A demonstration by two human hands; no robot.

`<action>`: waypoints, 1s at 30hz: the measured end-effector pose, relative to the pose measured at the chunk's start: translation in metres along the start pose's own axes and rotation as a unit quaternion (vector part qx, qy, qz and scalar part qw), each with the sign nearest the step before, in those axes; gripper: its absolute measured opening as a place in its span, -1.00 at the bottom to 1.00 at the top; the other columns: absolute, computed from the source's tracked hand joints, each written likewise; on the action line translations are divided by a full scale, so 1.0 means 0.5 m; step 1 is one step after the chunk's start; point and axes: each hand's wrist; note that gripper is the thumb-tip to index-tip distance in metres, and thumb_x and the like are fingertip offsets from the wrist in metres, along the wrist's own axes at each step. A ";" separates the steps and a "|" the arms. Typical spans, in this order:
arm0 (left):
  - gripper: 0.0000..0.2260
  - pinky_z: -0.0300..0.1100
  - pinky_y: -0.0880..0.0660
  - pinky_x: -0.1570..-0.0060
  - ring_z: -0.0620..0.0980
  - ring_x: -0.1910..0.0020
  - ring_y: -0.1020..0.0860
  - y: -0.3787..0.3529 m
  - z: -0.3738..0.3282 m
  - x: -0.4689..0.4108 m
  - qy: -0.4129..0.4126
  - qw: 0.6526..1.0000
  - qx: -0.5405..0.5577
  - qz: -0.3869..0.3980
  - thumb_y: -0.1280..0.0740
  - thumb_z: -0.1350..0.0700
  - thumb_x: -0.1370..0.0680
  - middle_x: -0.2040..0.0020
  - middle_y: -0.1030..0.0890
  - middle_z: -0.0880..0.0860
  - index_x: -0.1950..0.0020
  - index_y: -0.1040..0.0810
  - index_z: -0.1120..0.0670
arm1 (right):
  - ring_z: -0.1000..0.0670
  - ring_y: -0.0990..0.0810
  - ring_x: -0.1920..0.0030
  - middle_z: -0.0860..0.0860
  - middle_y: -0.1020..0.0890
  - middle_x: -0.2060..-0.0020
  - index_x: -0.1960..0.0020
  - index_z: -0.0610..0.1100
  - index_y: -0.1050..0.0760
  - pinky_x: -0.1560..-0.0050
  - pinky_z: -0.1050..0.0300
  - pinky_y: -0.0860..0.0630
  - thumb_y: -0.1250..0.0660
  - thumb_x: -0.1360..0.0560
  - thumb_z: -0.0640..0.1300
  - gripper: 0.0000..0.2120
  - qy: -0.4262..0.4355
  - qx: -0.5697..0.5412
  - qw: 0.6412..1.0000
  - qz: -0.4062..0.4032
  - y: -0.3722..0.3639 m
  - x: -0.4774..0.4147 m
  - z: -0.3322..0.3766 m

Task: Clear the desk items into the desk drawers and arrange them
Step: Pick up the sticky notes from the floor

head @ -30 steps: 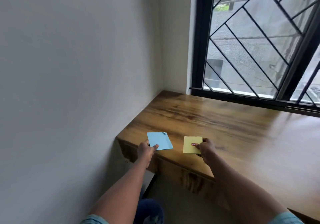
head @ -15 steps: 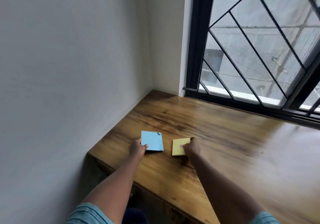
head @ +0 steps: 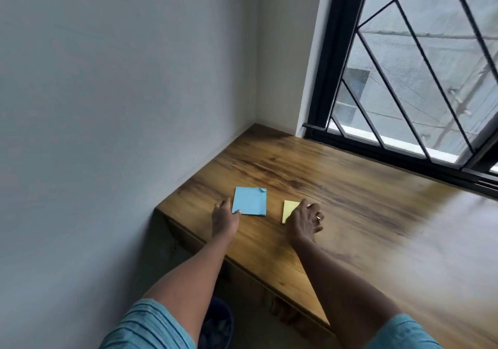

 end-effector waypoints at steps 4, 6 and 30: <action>-0.57 -0.14 -0.37 -0.32 0.06 -0.42 -0.33 0.029 0.045 0.050 0.017 0.998 0.019 -0.051 -0.22 0.13 -0.62 -0.45 -0.34 0.12 -0.49 -0.28 0.13 | -0.25 -0.26 -0.31 -0.20 -0.19 -0.34 -0.44 -0.17 -0.13 -0.24 -0.14 -0.29 -0.12 -0.55 -0.27 -0.54 0.161 0.058 0.985 -0.003 -0.014 0.066 0.034; -0.58 -0.14 -0.37 -0.32 0.06 -0.42 -0.34 0.037 0.069 0.085 0.034 0.997 0.027 -0.066 -0.21 0.12 -0.62 -0.45 -0.32 0.13 -0.49 -0.28 0.11 | -0.22 -0.25 -0.30 -0.18 -0.22 -0.31 -0.42 -0.15 -0.14 -0.24 -0.13 -0.28 -0.10 -0.55 -0.27 -0.56 0.224 0.066 0.972 0.007 -0.029 0.099 0.051; -0.63 -0.11 -0.29 -0.35 0.12 -0.37 -0.38 -0.116 0.510 1.004 0.560 0.702 0.239 -0.369 -0.18 0.22 -0.59 -0.40 -0.38 0.16 -0.41 -0.38 0.16 | -0.24 -0.30 -0.24 -0.22 -0.31 -0.23 -0.31 -0.23 -0.29 -0.21 -0.12 -0.31 -0.13 -0.57 -0.17 -0.67 0.664 0.268 0.619 0.322 -0.281 0.832 -0.348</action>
Point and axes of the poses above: each hand's wrist, its own x-axis away from the middle knuckle, its own y-axis out of the back of the hand, z = x × y
